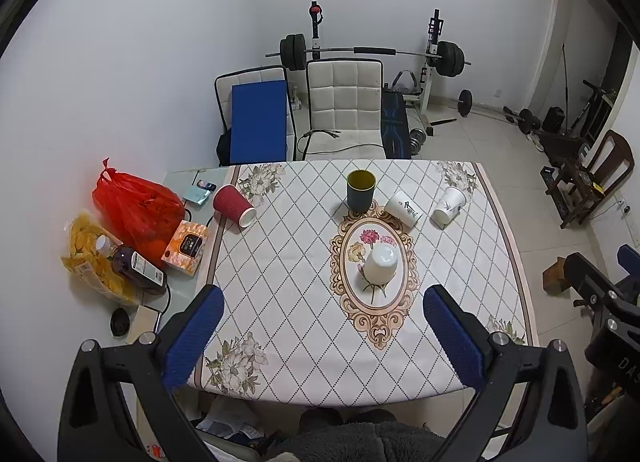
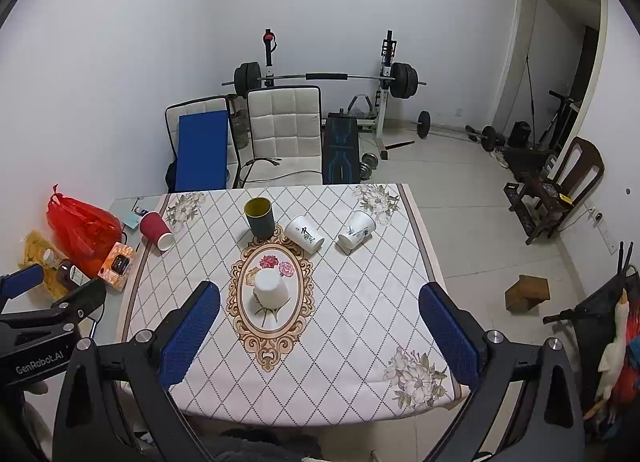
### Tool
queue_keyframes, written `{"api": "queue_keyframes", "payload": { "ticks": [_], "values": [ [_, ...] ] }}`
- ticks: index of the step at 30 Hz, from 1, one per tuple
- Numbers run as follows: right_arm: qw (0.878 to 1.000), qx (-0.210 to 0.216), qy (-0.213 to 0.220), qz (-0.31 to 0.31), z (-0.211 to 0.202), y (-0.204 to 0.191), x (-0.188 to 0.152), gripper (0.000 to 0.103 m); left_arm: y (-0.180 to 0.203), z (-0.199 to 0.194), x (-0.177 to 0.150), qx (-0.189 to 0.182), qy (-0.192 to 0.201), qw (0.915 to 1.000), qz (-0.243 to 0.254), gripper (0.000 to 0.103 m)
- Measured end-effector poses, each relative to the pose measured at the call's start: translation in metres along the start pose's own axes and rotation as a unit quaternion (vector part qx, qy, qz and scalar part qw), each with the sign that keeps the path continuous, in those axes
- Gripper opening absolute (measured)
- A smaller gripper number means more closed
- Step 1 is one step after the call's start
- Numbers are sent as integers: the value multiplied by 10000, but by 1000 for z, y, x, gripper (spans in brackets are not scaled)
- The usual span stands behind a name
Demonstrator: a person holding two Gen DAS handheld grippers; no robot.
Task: Flip cup upside down
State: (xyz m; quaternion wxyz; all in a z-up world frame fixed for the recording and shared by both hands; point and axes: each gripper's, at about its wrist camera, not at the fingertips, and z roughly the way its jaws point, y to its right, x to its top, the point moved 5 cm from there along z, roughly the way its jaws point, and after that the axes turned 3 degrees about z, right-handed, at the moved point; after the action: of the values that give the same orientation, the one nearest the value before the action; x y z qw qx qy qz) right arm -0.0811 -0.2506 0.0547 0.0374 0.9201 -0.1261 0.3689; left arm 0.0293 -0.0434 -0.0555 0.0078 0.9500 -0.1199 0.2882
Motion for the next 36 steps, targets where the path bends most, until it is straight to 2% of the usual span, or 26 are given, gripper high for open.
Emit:
{"api": "queue_keyframes", "payload": {
  "ticks": [36],
  "values": [
    [9999, 67, -56, -103, 2, 1, -5, 102, 1, -6, -3, -41, 5, 10000, 23, 102]
  ]
}}
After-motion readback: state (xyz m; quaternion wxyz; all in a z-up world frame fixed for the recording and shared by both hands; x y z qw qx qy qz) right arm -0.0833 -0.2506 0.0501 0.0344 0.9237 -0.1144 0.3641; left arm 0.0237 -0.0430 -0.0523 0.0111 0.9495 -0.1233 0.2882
